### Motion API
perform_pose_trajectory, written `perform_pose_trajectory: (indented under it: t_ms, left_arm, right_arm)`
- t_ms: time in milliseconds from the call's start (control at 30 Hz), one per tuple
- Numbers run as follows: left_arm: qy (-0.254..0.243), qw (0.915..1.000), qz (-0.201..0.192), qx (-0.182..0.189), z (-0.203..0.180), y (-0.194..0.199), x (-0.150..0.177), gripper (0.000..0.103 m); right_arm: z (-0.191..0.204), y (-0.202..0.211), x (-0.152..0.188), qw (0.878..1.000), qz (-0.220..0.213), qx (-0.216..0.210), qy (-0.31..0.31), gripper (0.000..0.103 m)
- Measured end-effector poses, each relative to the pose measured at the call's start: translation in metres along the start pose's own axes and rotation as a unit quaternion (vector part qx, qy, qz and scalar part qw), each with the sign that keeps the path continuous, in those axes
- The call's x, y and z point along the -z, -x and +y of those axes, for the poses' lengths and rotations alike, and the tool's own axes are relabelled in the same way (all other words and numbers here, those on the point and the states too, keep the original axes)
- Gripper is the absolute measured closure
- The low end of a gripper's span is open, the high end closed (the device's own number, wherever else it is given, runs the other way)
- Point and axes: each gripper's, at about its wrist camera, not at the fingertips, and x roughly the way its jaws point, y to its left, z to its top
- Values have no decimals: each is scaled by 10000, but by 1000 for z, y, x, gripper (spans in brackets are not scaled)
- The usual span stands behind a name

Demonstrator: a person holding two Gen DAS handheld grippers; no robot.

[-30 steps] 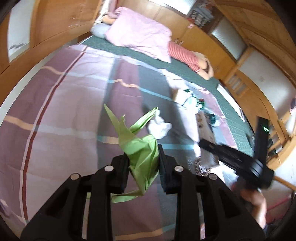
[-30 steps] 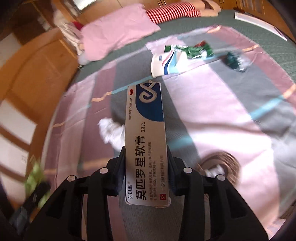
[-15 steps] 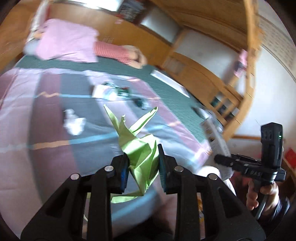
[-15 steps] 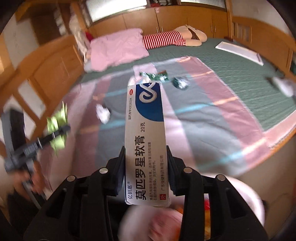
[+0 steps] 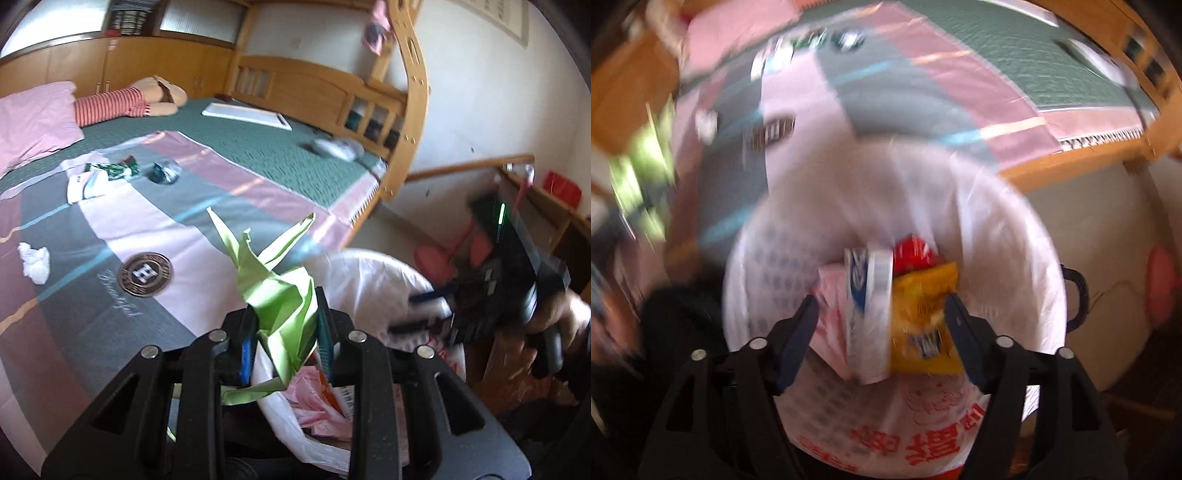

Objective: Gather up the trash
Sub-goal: 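Carry the crane and ointment box to the wastebasket and release both, then grasp the white tissue with the left tool while the right tool grasps the dark wrapper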

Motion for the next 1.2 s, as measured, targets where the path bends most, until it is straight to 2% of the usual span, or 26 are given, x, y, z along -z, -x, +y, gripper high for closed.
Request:
perform_pose_trajectory:
  t_ms: [133,267,467,767,867,933,967,1000,1033,1067,1100,1133,1200]
  left_arm:
    - [-212,9996,169,-20,-12,-11,6,75]
    - [-257,9996,151,0,-12,-13,6,75]
    - [-245,9996,147,8,-11,-11,5,75]
    - [-356,9993,125,80,-16,-13,4,75]
    - [-382,9987,131,311,-20,-14,4,75]
    - [-373,9946,224,946,-25,-19,4,74]
    - [-401,9898,355,1319,-29,-24,5,70]
    - [-509,9837,550,1636,-35,-31,6,59]
    - [-619,9823,647,1644,-39,-36,6,51]
    - [-643,9840,665,1524,-39,-38,4,30]
    - [-598,9880,545,1313,-32,-36,-1,16]
    - [-537,9911,395,1148,-24,-32,-6,13]
    - [-177,9977,51,657,17,-20,-26,12]
  right_arm:
    - [-10,25,-9,9960,-777,315,-299,30]
    - [-18,39,-10,9903,-1246,332,-515,30]
    - [-21,50,-15,9831,-1656,276,-727,30]
    - [-15,73,-14,9682,-2361,433,-707,30]
    - [-12,84,-12,9584,-2715,595,-656,22]
    - [-10,92,-11,9508,-2962,675,-603,21]
    - [-10,93,-12,9491,-3017,692,-583,20]
    - [-9,95,-13,9477,-3062,707,-560,19]
    - [-8,95,-16,9471,-3087,699,-535,18]
    - [-7,94,-18,9472,-3091,681,-523,18]
    - [-7,93,-20,9476,-3082,658,-514,18]
    - [-7,91,-22,9480,-3075,639,-510,18]
    - [-6,85,-27,9493,-3043,617,-488,18]
